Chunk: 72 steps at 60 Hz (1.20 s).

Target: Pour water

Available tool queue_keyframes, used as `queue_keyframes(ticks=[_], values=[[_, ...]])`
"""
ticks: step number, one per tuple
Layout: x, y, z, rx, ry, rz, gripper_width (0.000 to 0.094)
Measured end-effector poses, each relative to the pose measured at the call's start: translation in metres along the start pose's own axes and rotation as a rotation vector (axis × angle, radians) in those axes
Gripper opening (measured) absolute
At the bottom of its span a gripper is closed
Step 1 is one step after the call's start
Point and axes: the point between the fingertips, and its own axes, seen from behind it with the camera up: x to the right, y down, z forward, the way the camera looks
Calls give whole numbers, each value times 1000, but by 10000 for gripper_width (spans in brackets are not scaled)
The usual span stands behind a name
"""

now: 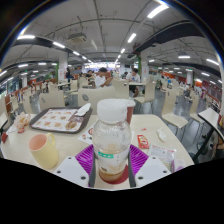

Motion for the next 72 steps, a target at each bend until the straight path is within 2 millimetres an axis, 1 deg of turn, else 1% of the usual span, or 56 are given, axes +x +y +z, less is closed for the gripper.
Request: queue_keyframes(ticks=[2,3,9,10,12,15,16,17,18,22,23,24,25,28,31,34,43,49,53,58,59,64,72], values=[[-2,3,2,14,0,4,472],[-3,2,7,11,2,9,480],[-3,3,10,11,4,5,547],[-2,2,3,2,7,6,563],[-2,4,6,-12,16,6,636],[-1,1,3,-18,30,0,843],[0,0,1,-20,37,-1,863],[0,0,-2,-23,41,-2,845],[0,-1,-12,-29,47,-2,829],[-2,0,-31,-66,73,-5,847],[-4,3,-29,-77,78,-6,849],[-6,4,-35,-88,82,-5,845],[-8,3,-47,-97,85,-4,844],[-17,5,-67,-124,95,0,847],[-29,7,-86,-148,104,4,847],[-41,8,-111,-169,117,4,844],[-85,5,-179,-200,151,-14,844],[-111,-3,-211,-189,157,-13,847],[-125,-7,-228,-185,162,-18,848],[-139,-15,-243,-167,158,-33,847],[-140,-15,-241,-166,160,-37,848],[-149,-17,-251,-161,149,-37,846],[-154,-18,-259,-161,142,-46,845]])
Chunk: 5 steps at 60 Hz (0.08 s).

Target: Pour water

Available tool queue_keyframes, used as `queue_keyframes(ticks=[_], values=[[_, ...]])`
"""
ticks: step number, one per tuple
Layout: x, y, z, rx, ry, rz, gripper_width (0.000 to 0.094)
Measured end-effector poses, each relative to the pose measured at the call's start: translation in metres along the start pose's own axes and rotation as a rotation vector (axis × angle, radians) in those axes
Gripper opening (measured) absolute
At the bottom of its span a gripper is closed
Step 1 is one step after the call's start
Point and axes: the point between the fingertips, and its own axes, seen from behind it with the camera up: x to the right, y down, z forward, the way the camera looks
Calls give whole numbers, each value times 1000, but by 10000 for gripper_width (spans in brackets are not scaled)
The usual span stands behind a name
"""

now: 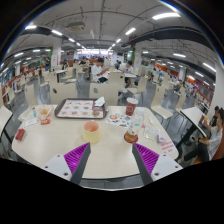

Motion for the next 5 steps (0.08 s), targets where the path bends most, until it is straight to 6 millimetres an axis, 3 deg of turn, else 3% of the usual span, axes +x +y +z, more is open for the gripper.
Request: queue_keyframes(ticks=[5], values=[[-2,-1,-3,6,-15,0,847]])
